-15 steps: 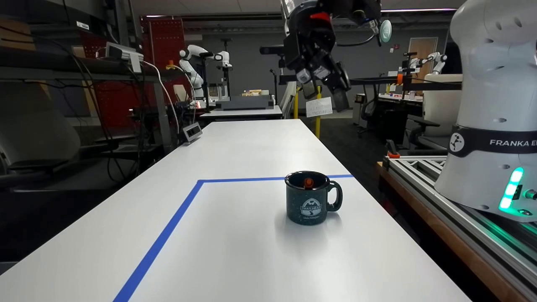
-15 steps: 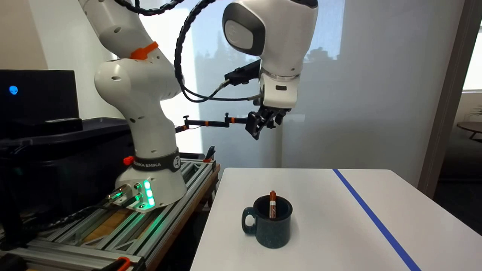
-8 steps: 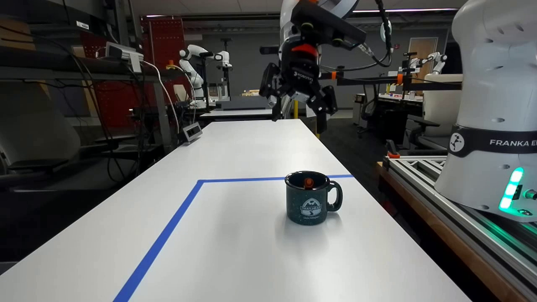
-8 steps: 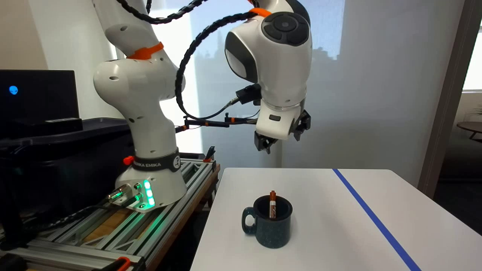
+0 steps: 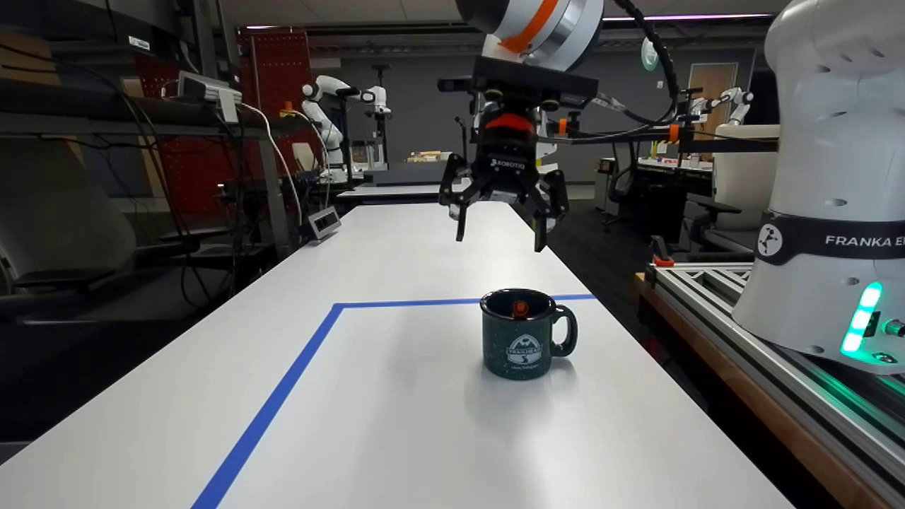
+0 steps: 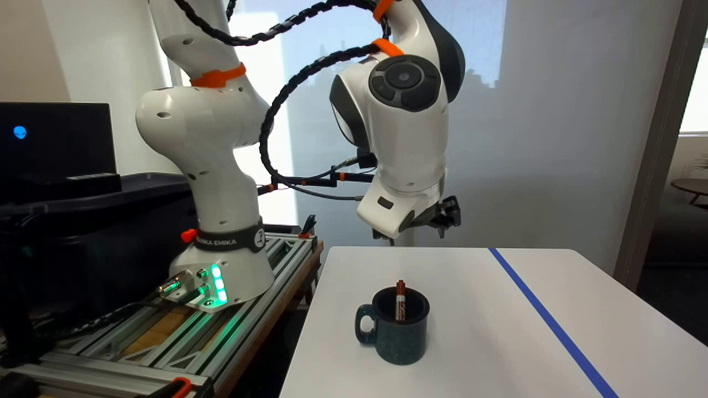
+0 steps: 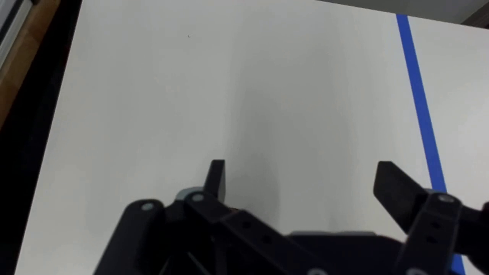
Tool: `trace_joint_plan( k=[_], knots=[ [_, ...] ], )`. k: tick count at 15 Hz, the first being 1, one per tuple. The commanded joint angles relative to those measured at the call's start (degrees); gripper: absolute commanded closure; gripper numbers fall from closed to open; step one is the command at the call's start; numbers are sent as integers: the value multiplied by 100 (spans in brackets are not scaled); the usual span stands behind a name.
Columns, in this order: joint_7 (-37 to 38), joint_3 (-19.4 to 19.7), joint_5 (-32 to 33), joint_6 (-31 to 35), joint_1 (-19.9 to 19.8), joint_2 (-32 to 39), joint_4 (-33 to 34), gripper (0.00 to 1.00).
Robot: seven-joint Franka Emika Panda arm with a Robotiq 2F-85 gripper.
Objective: Remove the marker from the cup and put it on the table
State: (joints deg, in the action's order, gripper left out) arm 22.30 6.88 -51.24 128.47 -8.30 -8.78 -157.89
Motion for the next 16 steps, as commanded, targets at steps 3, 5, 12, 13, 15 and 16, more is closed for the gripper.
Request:
trace_joint_plan(
  k=[3, 5, 12, 13, 15, 16],
  knots=[
    [367, 5, 85, 21, -62, 276, 16, 0],
    [444, 27, 153, 6, -86, 374, 34, 0],
    [639, 225, 349, -27, -226, 740, 136, 35],
    [638, 256, 366, -28, -245, 796, 149, 35],
    [651, 320, 425, -28, -276, 903, 185, 41],
    [650, 344, 443, -42, -281, 965, 204, 37]
  ],
)
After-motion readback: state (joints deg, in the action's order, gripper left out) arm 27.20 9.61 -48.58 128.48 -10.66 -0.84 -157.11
